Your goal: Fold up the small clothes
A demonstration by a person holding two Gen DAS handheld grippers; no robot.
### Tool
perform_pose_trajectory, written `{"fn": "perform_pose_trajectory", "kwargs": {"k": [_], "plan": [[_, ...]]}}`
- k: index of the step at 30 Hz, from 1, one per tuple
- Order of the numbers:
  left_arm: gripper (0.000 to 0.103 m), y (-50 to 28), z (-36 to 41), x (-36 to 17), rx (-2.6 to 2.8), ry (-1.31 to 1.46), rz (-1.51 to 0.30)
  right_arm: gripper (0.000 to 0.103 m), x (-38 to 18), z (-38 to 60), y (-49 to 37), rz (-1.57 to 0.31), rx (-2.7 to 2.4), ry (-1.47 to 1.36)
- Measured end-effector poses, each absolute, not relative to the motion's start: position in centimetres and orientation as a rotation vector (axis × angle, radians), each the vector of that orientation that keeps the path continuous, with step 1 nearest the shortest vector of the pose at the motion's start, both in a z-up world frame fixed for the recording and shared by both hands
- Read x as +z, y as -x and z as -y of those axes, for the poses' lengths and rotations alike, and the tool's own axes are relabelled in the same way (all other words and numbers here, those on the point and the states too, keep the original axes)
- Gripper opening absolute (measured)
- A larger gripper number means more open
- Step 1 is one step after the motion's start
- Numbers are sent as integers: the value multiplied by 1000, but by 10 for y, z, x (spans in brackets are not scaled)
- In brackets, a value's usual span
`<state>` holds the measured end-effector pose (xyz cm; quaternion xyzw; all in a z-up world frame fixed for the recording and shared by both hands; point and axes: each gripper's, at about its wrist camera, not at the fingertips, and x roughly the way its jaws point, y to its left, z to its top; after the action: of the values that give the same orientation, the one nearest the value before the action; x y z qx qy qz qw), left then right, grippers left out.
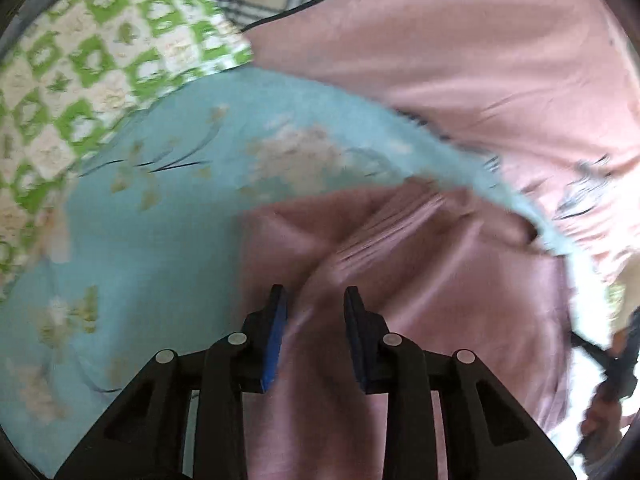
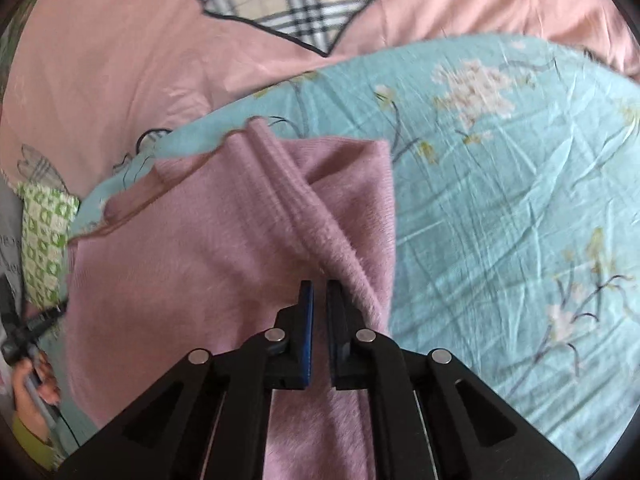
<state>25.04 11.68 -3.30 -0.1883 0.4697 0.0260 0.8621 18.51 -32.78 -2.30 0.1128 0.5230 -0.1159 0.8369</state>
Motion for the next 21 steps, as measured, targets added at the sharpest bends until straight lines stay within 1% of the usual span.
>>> {"fn": "perform_pose_trajectory", "kwargs": {"k": [4, 7, 9, 11, 15, 17, 19, 21], "plan": [[30, -271, -83, -24, -7, 293, -986, 7, -10, 300, -181, -1102, -195, -158], [32, -302, -64, -39, 110, 103, -1057, 8, -12, 277, -177, -1123, -158, -96], [35, -316, -64, -46, 163, 29, -1076, 8, -18, 265, -178, -1145, -140, -66], [42, -326, -66, -48, 211, -36, -1074, 8, -16, 265, -169, -1157, -127, -62], [42, -329, -68, -33, 298, -123, -1050, 8, -16, 268, -164, -1173, -119, -60], [40, -321, -77, -21, 349, -106, -1036, 8, -15, 266, -162, -1178, -117, -54], [40, -307, -90, -8, 306, 20, -1028, 8, -11, 262, -159, -1177, -121, -46], [40, -293, -95, 0, 303, 69, -1020, 8, -8, 259, -157, -1171, -117, -51]]}}
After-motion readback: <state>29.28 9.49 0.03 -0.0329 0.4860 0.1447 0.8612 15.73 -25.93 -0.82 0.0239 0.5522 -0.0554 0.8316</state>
